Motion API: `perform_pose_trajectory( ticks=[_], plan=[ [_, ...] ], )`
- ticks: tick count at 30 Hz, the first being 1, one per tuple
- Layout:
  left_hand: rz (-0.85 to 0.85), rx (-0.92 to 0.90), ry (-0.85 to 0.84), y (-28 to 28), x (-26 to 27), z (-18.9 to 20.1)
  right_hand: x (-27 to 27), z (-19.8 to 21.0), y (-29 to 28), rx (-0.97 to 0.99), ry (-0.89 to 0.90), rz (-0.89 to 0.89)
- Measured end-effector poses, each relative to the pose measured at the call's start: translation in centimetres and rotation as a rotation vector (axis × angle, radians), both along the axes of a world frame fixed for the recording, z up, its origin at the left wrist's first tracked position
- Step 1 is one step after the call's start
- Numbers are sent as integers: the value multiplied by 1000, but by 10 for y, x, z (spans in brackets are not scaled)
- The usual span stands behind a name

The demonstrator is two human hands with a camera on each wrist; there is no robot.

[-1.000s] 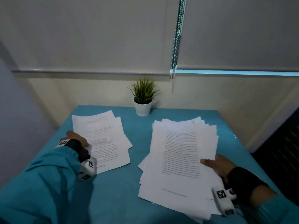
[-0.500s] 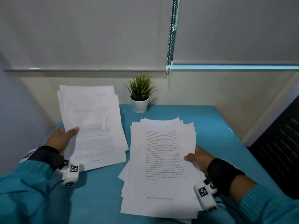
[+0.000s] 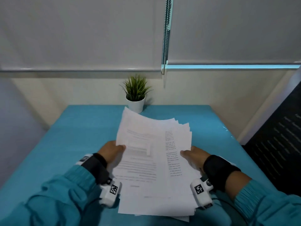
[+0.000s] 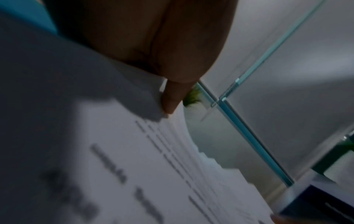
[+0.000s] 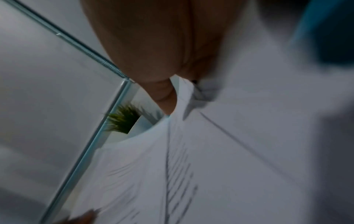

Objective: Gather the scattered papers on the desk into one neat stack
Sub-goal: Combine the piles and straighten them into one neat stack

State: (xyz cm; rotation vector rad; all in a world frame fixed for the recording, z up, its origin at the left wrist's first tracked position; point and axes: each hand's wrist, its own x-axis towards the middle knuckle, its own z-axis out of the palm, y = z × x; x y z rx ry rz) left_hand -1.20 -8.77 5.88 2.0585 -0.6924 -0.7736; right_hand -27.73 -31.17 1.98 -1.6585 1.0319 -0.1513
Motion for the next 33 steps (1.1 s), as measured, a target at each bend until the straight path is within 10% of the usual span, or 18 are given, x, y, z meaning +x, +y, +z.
perform_pose_trajectory(
  ticks=[6, 11, 19, 33],
  plan=[
    [155, 129, -54, -16, -37, -9, 2, -26, -7, 98, -78, -184],
    [217, -76, 363, -13, -39, -19, -4, 13, 37, 426, -345, 10],
    [-6, -211, 536, 0, -38, -5, 7, 14, 46, 146, -405, -6],
    [140, -953, 190, -6, -41, 94, 25, 146, 54, -338, -682, -17]
  ],
)
